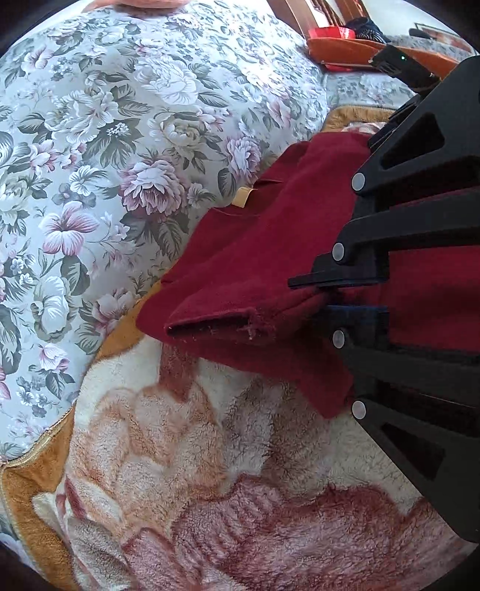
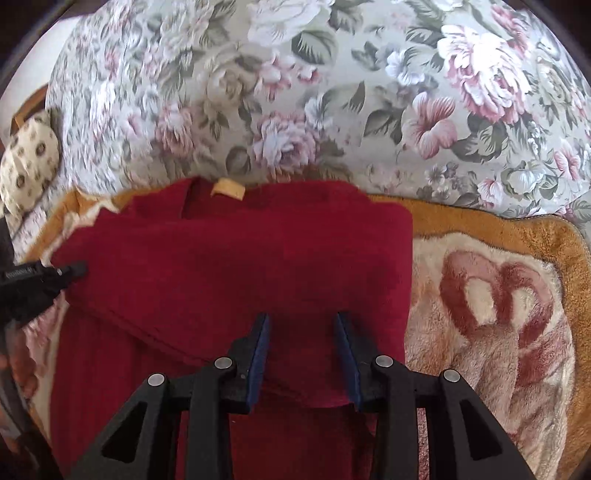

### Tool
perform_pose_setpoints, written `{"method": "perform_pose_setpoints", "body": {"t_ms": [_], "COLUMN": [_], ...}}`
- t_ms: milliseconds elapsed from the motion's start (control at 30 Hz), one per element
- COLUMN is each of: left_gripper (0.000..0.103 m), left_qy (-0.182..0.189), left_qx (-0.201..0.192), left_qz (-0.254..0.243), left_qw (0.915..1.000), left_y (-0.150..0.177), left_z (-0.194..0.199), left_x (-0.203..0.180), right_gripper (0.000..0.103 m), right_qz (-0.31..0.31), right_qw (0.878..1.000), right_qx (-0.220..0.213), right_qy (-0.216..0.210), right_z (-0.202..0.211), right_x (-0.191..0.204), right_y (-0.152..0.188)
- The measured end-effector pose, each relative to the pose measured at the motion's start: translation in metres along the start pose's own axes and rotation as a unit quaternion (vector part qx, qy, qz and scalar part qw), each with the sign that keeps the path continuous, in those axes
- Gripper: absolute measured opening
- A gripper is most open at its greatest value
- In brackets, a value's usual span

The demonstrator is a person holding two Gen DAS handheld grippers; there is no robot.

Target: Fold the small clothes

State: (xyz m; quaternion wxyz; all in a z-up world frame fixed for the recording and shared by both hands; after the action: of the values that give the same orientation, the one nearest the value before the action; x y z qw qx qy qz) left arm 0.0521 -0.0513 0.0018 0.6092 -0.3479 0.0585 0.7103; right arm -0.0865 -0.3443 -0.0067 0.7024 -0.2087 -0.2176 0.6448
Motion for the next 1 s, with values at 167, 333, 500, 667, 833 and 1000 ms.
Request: {"method": "perform_pose_setpoints", "body": {"t_ms": [167, 333, 500, 667, 833, 1000], "left_gripper": [0.029, 0.048, 0.048, 0.048, 0.05, 0.05], "left_qy": [-0.026, -0.042, -0.088, -0.11, -0.114, -0.098], "left_qx": [-0.056, -0.08, -0.019, -0.01, -0.022, -0.043], "left_qz": [-0.021, -0.038, -0.049, -0.069, -0.072, -0.065], "left_qw": [0.9979, 0.9951, 0.9948, 0.9915, 0.9906, 0.9921], "left_y": [-0.004, -0.006, -0.003, 0.002, 0.008, 0.013], "left_z": [0.031, 0.036, 0.001, -0.008, -0.001, 0.005], "left_x": [-0.006, -0.004, 0.004, 0.004, 0.007, 0.009], "right_gripper": [0.035, 0.035, 0.036, 0.035, 0.036, 0.037], "right_qz": [-0.04, -0.034, -0.03, -0.043, -0.028, -0.056], "right_qw": [0.999, 0.999, 0.998, 0.998, 0.998, 0.998], "right_qx": [-0.028, -0.02, 0.009, 0.008, 0.01, 0.007], "right_qy": [-0.024, 0.012, 0.053, 0.032, 0.049, 0.038], "right_z": [0.019, 0.003, -0.039, -0.009, 0.024, 0.027], "right_x": [-0.01, -0.01, -0.017, -0.023, -0.025, -0.037], "right_y": [-0.013, -0.034, -0.04, -0.039, -0.001, 0.019]}}
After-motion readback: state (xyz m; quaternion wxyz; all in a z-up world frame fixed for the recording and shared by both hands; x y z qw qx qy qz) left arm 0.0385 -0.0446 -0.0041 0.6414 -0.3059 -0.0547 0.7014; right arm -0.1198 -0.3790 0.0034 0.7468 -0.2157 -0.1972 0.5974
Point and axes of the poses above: each gripper's, at about its wrist camera, not at the fingertips, and z roughly against the way its jaws point, x to its left, y to its underside, the point moved 3 cm from there along -z, roughly the way its jaws point, and after that the axes turned 1 degree about z, right-handed, at the moved point
